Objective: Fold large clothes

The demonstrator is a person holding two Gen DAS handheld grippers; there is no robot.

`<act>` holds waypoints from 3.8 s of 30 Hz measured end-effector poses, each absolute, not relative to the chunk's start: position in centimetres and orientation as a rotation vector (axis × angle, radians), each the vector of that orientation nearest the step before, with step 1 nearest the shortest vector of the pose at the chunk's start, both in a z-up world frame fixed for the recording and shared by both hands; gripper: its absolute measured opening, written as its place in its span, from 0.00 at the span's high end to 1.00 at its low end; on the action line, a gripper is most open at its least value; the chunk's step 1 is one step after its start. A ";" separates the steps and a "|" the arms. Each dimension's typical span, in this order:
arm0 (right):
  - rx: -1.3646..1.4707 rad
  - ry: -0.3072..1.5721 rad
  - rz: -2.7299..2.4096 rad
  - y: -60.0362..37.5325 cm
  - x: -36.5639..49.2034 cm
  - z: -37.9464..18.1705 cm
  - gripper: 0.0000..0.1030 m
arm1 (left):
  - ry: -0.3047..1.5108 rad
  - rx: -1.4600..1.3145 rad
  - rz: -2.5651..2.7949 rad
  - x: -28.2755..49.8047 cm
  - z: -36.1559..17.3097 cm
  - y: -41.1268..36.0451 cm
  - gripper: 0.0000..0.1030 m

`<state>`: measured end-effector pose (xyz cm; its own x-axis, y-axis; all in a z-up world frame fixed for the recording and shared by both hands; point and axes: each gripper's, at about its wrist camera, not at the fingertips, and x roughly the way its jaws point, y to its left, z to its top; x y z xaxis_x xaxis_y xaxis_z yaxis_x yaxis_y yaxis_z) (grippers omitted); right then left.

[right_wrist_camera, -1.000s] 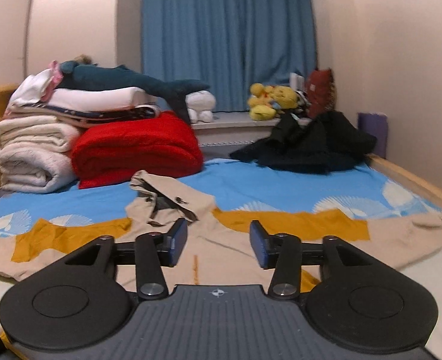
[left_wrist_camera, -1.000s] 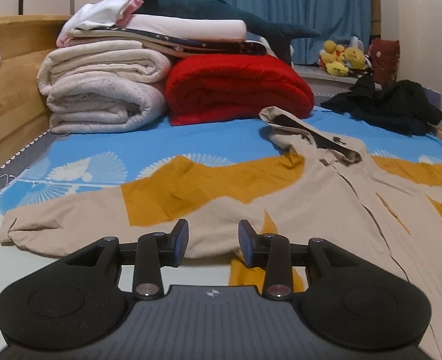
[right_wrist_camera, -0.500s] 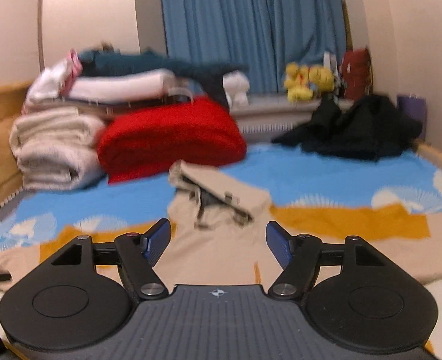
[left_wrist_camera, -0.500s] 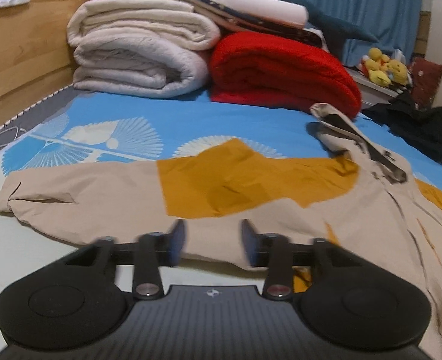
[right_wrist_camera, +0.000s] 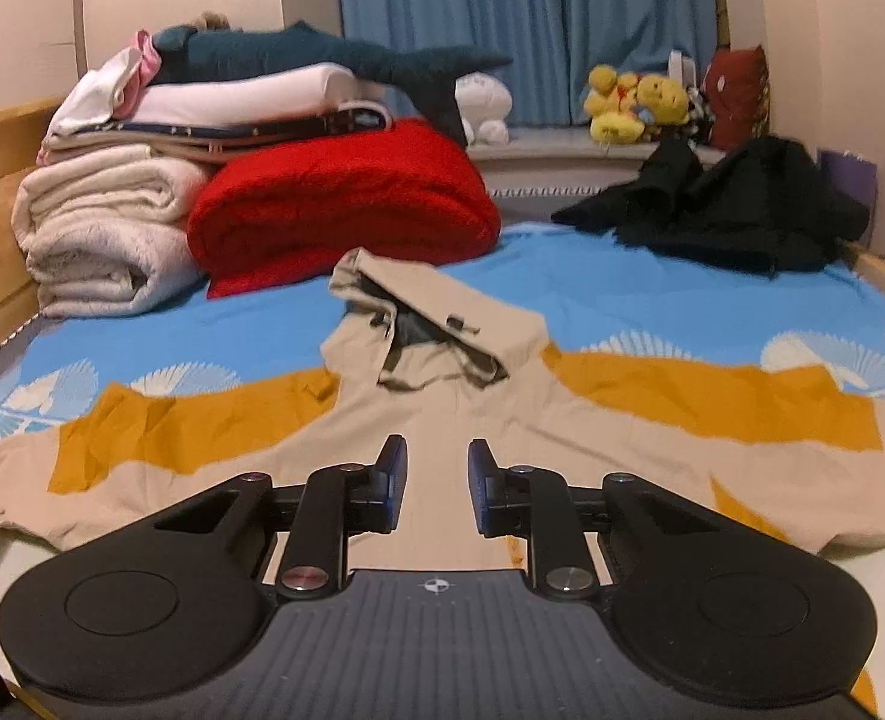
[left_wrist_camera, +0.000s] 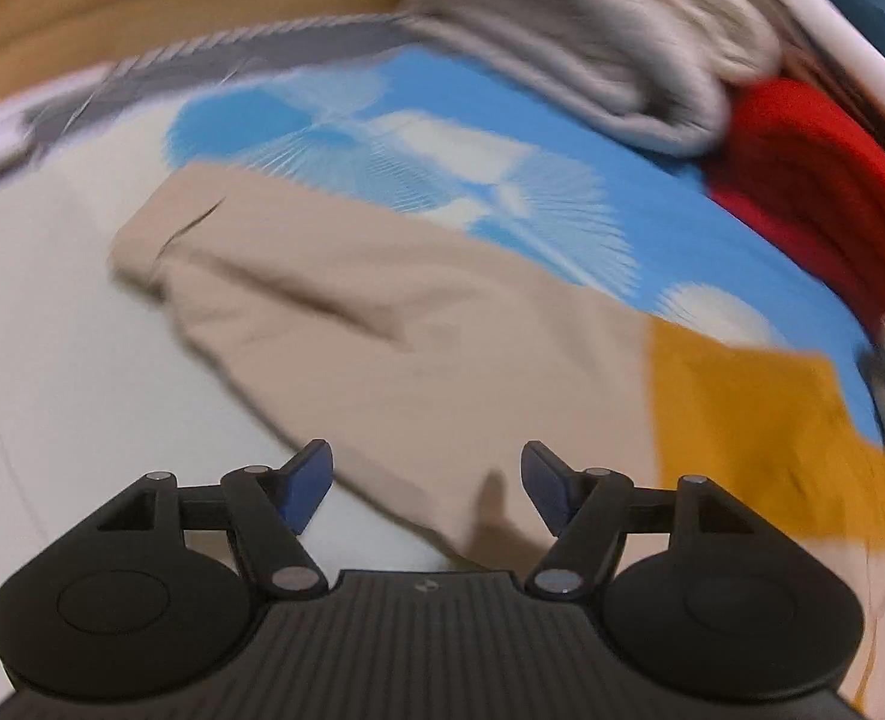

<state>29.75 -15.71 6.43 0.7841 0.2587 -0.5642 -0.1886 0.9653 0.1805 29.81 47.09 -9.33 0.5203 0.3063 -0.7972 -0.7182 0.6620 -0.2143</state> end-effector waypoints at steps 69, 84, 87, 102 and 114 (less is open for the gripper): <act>0.069 0.655 0.380 -7.9 33.6 7.9 1.00 | 0.831 -0.364 0.292 33.8 6.3 26.5 0.58; 0.546 0.922 0.122 -21.6 36.3 -2.2 0.63 | 0.895 -0.247 0.260 35.2 3.5 22.1 0.58; 0.602 0.967 0.123 -21.5 37.0 -3.5 0.62 | 0.909 -0.238 0.256 35.6 2.9 21.4 0.58; 0.611 1.020 0.099 -20.6 39.5 -6.5 0.62 | 0.949 -0.180 0.235 37.0 1.1 19.9 0.58; 0.559 0.554 -0.019 -25.2 38.4 1.6 0.97 | 0.945 -0.193 0.268 37.5 0.7 21.2 0.57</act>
